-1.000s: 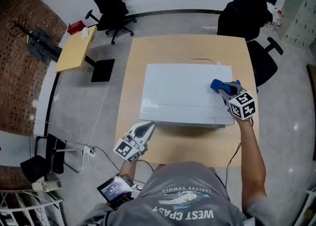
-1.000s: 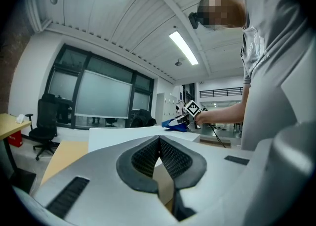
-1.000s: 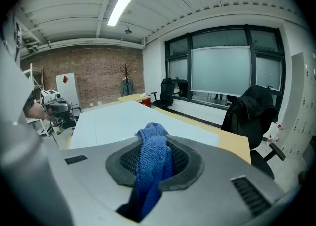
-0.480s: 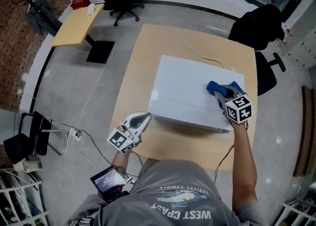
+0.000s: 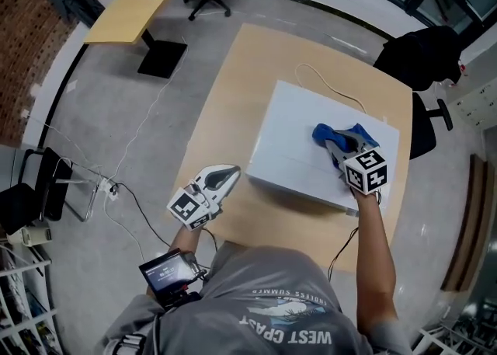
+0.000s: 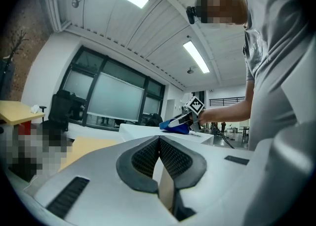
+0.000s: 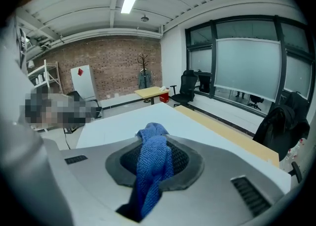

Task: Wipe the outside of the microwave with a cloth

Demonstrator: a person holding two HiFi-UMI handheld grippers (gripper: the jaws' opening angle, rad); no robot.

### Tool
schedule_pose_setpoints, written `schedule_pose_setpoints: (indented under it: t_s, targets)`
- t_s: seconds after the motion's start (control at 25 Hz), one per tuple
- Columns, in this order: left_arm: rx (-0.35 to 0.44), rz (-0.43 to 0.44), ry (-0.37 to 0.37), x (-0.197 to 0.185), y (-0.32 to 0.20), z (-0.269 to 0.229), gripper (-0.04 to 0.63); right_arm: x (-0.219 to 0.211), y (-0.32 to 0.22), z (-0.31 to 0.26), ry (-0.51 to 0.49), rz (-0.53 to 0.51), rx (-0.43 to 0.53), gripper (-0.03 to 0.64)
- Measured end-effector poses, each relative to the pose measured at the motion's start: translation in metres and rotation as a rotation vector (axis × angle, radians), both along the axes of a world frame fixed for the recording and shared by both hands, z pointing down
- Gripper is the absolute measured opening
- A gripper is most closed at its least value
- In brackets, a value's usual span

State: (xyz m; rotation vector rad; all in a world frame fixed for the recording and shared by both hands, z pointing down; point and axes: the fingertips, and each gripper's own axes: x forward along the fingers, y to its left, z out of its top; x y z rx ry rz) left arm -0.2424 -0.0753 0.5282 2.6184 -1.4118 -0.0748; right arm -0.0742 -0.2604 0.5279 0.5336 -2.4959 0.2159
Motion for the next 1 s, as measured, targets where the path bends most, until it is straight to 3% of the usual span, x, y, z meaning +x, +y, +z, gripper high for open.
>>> schedule_pose_setpoints:
  t_s: [0.24,0.52,1.0]
  targets:
    - [0.022,0.022,0.003,0.001,-0.024,-0.002,0.023,-0.023,-0.006,-0.012,0.003,-0.033,0.002,0.066]
    - [0.004,0.007,-0.033,-0.033,-0.019,0.014,0.023,-0.090,0.012,0.003,-0.020,-0.105,-0.023,0.066]
    - [-0.005,0.003,-0.025,-0.062,-0.022,0.024,0.023,-0.179,0.034,0.003,-0.035,-0.202,-0.037,0.066]
